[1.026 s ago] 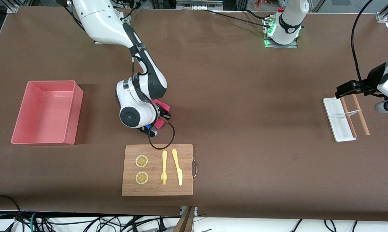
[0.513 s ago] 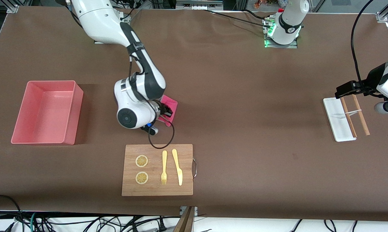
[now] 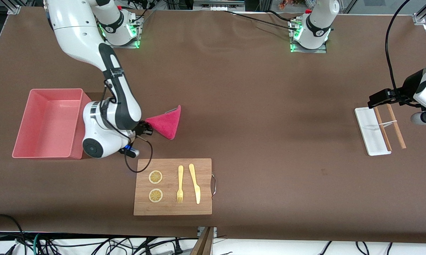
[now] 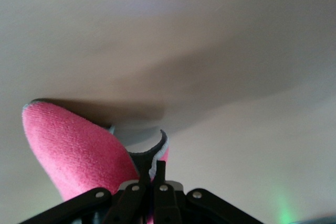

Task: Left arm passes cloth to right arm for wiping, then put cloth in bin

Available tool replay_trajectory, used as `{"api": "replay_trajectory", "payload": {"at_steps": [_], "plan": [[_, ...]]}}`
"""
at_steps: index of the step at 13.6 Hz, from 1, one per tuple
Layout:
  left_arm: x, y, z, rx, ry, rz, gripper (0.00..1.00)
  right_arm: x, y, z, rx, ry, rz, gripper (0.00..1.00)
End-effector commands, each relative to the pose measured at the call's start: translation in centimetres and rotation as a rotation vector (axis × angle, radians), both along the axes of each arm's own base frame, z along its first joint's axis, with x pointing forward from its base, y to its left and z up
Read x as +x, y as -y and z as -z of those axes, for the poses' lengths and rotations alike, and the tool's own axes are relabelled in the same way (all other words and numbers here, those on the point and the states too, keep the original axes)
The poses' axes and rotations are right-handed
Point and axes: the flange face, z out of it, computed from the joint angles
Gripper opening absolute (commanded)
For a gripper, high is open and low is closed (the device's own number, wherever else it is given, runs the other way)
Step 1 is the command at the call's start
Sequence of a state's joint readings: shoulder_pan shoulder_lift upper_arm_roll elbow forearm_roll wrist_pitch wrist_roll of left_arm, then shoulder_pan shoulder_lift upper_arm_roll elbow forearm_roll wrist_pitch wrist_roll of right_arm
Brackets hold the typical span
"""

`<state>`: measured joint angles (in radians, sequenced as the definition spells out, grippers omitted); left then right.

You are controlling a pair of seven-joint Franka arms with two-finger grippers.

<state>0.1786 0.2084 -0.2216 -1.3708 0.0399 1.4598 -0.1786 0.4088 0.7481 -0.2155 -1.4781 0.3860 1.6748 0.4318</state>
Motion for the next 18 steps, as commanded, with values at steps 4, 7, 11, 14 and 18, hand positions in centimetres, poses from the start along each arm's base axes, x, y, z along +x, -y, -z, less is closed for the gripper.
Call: {"api": "replay_trajectory", "payload": {"at_steps": [4,7,11,14,18], "plan": [[0.1,0.1,0.0,-0.016,-0.001,0.014,1.00,0.5,10.3,1.1,0.037,-0.002,-0.190,0.00],[0.1,0.1,0.0,-0.016,-0.001,0.014,1.00,1.0,13.9,0.8,0.051,0.008,-0.270,0.00],[0.1,0.1,0.0,-0.016,-0.001,0.014,1.00,1.6,16.0,-2.0,0.050,0.020,-0.358,0.00],[0.1,0.1,0.0,-0.016,-0.001,0.014,1.00,1.6,17.4,-5.7,0.052,0.038,-0.399,0.00],[0.1,0.0,0.0,-0.016,-0.001,0.012,1.00,0.9,18.3,-14.9,0.078,-0.011,-0.403,0.00]]}}
